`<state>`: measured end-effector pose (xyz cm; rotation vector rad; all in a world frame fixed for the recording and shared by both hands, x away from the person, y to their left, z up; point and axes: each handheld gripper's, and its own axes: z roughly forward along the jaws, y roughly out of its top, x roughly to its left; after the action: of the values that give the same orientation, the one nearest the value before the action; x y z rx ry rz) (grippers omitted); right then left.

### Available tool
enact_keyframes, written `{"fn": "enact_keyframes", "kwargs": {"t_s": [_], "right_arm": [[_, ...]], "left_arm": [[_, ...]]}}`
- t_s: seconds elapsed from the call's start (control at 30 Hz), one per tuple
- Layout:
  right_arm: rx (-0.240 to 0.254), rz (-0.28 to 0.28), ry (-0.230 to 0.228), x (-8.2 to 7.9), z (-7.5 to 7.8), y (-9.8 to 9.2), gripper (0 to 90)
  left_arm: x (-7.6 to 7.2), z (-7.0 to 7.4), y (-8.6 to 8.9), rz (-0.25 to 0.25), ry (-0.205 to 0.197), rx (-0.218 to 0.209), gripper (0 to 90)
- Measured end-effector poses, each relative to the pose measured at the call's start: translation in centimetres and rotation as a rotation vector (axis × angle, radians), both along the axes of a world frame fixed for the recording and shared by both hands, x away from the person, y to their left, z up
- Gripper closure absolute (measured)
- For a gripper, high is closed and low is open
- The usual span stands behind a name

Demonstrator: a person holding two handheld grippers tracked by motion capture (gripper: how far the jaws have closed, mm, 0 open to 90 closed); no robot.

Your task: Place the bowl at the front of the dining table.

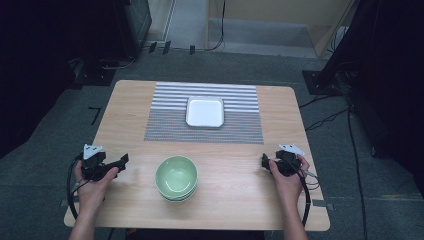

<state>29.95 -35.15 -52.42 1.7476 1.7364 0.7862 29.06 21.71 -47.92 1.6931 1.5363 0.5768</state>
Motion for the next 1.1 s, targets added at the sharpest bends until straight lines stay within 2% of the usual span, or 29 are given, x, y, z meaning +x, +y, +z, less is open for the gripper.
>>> {"fn": "enact_keyframes", "kwargs": {"t_s": [0.4,0.47,0.5,0.6,0.7,0.73,0.77,1.1], "right_arm": [[0.002,-0.035,0.005,0.0,0.0,0.2,11.0],[0.001,-0.052,0.003,0.0,0.0,0.3,11.7],[0.002,-0.077,-0.006,-0.1,0.0,0.4,14.0],[-0.007,-0.093,-0.021,-0.2,0.1,0.6,14.0],[-0.026,-0.084,-0.061,-0.4,1.0,1.3,14.1],[-0.026,-0.084,-0.061,-0.4,1.0,1.3,14.1],[-0.022,-0.077,-0.076,-0.5,1.5,1.8,14.1],[0.006,-0.025,-0.118,-0.9,3.5,3.6,14.1]], "left_arm": [[-1.1,3.1,-1.2,-0.049,-0.078,-0.046,15.4],[-1.3,3.5,-1.4,-0.061,-0.090,-0.062,15.4],[-1.5,3.9,-1.6,-0.072,-0.099,-0.073,15.4],[-1.6,4.2,-1.8,-0.081,-0.105,-0.077,15.4],[-1.8,4.5,-2.2,-0.097,-0.108,-0.073,15.8],[-1.8,4.6,-2.4,-0.102,-0.110,-0.070,15.8],[-1.9,4.7,-2.6,-0.103,-0.115,-0.068,22.1],[-2.3,5.4,-3.7,-0.147,-0.126,-0.071,24.7]]}}
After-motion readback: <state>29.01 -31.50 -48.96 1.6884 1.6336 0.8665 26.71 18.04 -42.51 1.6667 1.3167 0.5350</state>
